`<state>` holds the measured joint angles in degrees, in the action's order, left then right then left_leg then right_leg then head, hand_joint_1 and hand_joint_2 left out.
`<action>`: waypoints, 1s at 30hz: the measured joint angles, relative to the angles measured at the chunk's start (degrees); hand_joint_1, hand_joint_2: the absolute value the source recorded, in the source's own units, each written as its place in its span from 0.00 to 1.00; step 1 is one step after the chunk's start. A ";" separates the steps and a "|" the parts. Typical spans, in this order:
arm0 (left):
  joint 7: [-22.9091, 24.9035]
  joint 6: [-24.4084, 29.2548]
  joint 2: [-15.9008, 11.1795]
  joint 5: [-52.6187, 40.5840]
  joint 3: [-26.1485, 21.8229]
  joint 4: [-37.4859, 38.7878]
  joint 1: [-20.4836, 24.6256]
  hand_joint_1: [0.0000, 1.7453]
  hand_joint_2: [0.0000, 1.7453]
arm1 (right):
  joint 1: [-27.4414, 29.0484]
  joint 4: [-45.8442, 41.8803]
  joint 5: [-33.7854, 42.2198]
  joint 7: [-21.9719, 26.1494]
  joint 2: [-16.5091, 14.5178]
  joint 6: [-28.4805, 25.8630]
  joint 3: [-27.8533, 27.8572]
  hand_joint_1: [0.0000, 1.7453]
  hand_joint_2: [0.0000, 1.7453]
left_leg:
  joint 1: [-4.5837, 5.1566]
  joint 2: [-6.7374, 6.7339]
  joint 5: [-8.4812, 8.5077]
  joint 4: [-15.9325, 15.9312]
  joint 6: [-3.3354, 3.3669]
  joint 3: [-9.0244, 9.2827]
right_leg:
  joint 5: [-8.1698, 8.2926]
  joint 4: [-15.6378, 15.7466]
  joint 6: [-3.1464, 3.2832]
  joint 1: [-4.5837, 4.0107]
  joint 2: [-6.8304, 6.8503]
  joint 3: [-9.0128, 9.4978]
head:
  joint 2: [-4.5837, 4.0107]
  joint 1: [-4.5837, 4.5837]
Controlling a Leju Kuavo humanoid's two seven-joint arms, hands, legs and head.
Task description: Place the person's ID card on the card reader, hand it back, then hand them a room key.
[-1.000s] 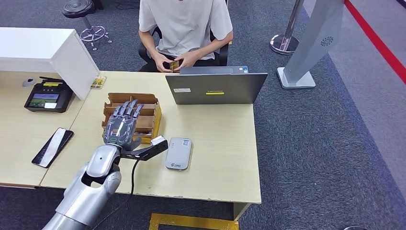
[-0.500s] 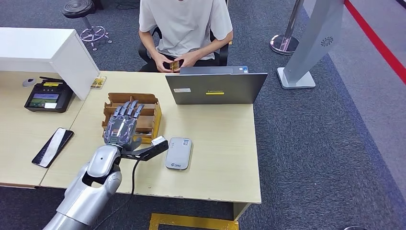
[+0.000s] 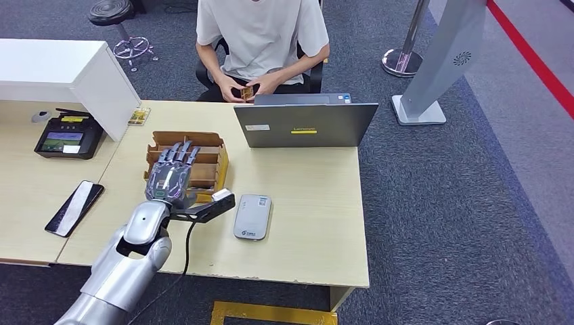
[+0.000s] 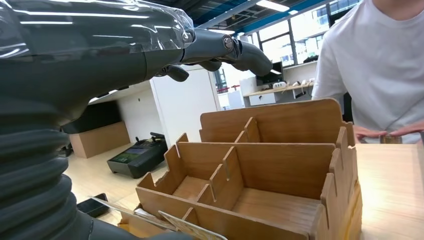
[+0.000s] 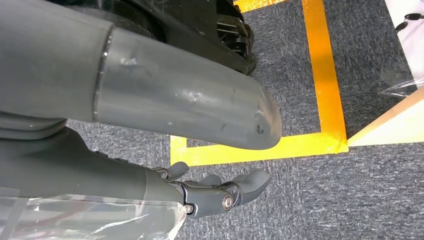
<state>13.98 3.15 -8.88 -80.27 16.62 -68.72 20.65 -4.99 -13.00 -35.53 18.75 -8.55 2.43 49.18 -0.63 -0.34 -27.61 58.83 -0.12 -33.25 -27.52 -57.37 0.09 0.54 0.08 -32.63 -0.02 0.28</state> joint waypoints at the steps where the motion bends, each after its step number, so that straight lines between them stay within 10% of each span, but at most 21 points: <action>1: 0.13 -0.01 0.00 -0.04 -0.14 0.34 0.10 0.00 1.00 | 0.00 0.00 -0.08 0.00 0.00 0.00 0.00 0.00 0.00 | 0.00 0.00 0.00 0.00 0.00 0.00 | 0.00 0.00 0.00 0.00 0.00 0.00 | 0.00 -0.01; 30: 1.94 -0.32 0.17 -1.20 -5.62 5.46 0.19 0.00 1.00 | -0.01 0.00 -1.29 -0.17 0.00 0.16 0.01 0.00 0.00 | 0.00 0.00 0.00 0.00 0.00 -0.01 | 0.00 0.00 0.00 0.00 0.00 0.00 | 0.00 -0.01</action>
<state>15.92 2.83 -8.72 -81.47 10.99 -63.26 20.84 -5.00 -13.00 -36.82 18.58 -8.55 2.59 49.18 -0.63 -0.33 -27.61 58.82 -0.12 -33.26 -27.52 -57.37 0.09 0.54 0.09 -32.63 -0.02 0.27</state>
